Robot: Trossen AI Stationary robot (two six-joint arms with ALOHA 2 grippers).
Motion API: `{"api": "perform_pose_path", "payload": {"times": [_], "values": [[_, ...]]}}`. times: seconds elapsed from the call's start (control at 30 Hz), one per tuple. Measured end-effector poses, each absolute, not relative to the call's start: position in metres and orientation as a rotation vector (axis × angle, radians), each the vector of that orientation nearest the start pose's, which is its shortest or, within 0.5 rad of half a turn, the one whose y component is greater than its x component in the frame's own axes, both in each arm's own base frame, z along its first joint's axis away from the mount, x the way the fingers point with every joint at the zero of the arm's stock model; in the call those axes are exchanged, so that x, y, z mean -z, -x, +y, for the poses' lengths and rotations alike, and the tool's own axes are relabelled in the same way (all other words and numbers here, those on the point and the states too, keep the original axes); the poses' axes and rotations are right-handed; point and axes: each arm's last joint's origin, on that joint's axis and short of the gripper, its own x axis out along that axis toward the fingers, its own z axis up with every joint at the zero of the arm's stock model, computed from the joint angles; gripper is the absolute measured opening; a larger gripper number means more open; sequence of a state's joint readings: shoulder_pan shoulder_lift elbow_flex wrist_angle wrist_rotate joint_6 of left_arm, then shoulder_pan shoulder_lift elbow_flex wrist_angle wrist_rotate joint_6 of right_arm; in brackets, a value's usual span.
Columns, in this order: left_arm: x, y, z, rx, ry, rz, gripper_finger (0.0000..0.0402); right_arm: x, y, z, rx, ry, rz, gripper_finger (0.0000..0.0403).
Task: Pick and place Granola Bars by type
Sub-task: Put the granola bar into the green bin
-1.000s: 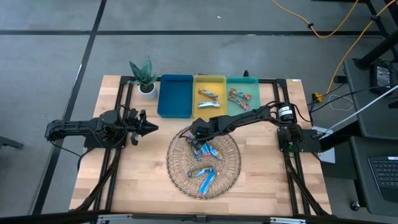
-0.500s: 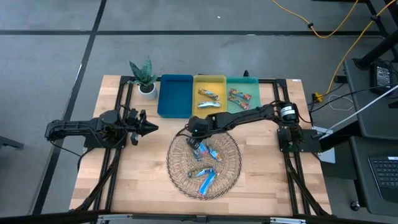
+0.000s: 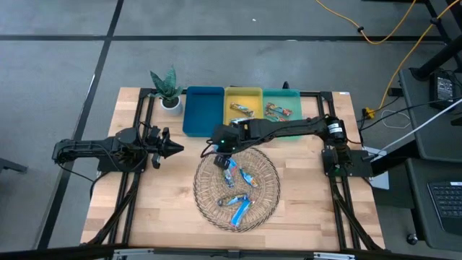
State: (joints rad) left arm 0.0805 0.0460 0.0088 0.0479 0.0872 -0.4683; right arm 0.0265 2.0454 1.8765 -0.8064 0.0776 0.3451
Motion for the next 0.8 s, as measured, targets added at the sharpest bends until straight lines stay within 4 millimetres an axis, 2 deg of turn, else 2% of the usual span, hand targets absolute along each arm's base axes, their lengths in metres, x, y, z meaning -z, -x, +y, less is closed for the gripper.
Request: {"api": "perform_pose_path", "payload": {"times": [0.17,0.37,0.57,0.8], "values": [[-0.168,-0.1,0.006,0.009,0.467,-0.01,0.0031,-0.3,-0.443,0.01,0.197,-0.232,0.957,0.0069],[-0.168,-0.1,0.006,0.009,0.467,-0.009,0.0031,-0.32,-0.435,0.009,0.19,-0.199,1.003,0.0069],[-0.168,-0.1,0.006,0.009,0.467,-0.01,0.0031,-0.333,-0.421,0.007,0.227,-0.172,1.097,0.0069],[-0.168,-0.1,0.006,0.009,0.467,-0.009,0.0031,-0.334,-0.404,0.004,0.309,-0.111,1.245,0.0069]]}}
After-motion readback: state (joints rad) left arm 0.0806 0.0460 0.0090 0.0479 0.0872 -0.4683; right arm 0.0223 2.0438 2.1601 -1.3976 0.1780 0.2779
